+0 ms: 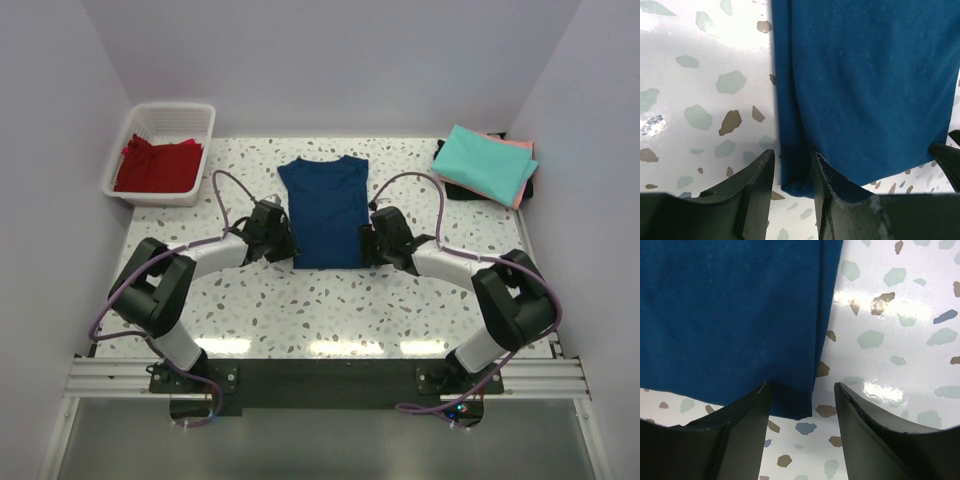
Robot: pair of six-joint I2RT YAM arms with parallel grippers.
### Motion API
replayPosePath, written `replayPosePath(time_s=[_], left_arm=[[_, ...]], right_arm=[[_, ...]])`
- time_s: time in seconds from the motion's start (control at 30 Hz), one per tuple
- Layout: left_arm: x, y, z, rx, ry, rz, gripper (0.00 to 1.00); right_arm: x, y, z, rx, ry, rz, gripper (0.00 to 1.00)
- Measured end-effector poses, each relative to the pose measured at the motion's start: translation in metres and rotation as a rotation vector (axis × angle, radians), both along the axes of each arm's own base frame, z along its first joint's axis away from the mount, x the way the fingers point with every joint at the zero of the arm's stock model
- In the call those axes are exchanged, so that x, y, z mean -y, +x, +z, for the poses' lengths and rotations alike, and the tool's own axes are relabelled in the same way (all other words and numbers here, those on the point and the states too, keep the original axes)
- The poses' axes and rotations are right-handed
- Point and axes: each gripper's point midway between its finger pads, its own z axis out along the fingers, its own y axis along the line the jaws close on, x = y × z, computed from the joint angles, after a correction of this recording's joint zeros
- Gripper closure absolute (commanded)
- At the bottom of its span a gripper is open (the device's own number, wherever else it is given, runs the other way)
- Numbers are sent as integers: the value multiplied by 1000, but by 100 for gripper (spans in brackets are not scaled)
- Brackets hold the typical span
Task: Fold and stack the t-shirts
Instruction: Fold the tshirt
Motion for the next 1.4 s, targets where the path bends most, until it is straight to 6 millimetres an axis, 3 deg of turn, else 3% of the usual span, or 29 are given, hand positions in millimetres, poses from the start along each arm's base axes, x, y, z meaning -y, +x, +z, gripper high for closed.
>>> replayPosePath(time_s=[0.33, 0.63, 0.87, 1.0, 1.2, 1.4], left_arm=[[13, -3, -4, -25, -58, -33, 60], [8, -17, -3, -25, -74, -35, 60], [6, -19, 30, 52, -112, -37, 60], [8, -17, 37, 65, -121, -40, 59], [7, -22, 28, 31, -105, -45, 58], [13, -28, 7, -26, -85, -65, 57]], right_arm=[[-12, -9, -8, -44, 82, 6, 66], [-16, -14, -12, -55, 123, 0, 66], [-17, -13, -12, -51, 129, -1, 66], [-17, -13, -12, -52, 131, -4, 66], [-17, -13, -12, -52, 132, -6, 67], [-17, -13, -12, -51, 132, -6, 67]])
